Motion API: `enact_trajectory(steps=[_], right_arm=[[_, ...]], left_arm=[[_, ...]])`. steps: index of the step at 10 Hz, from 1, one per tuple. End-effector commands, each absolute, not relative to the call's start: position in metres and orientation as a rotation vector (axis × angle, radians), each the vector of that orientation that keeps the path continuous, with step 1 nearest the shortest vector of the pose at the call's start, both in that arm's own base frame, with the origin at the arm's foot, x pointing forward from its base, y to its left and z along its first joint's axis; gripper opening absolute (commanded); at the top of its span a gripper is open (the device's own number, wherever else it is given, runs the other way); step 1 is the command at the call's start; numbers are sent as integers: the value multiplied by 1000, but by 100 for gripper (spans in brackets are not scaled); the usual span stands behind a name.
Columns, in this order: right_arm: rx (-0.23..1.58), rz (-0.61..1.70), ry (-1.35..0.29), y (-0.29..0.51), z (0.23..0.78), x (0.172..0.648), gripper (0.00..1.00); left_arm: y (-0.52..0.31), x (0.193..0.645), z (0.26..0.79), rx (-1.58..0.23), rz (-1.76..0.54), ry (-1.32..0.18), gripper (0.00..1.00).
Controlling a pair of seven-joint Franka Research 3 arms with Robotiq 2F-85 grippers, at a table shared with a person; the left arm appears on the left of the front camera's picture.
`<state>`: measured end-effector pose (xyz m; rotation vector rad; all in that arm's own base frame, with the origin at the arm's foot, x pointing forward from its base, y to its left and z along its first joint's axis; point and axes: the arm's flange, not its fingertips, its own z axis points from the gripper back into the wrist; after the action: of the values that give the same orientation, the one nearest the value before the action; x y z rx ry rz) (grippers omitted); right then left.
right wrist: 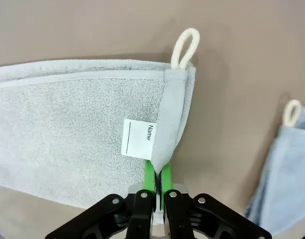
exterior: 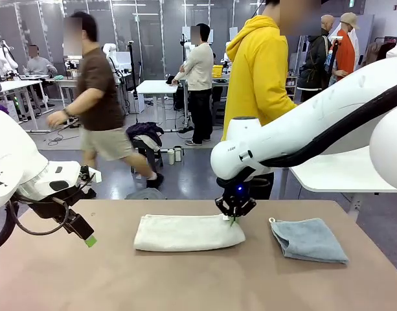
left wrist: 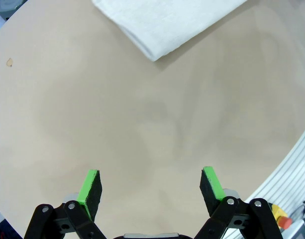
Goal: Fold the towels and place them in the basket.
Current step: When a person lays out a Towel with hook on the table, fold it in half twice.
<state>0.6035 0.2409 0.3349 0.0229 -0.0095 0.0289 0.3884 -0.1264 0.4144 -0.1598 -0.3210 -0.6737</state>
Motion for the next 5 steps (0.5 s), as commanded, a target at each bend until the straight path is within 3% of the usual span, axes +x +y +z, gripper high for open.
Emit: enact_trajectory(steps=[1,5], right_arm=[[-58,57,-40,224,354,601,0],[-9,123,-100,234,399,589,0]], left_arm=[[-128,390,415,-147,-665,-315,100],[-128,390,415,-147,-665,-315,100]])
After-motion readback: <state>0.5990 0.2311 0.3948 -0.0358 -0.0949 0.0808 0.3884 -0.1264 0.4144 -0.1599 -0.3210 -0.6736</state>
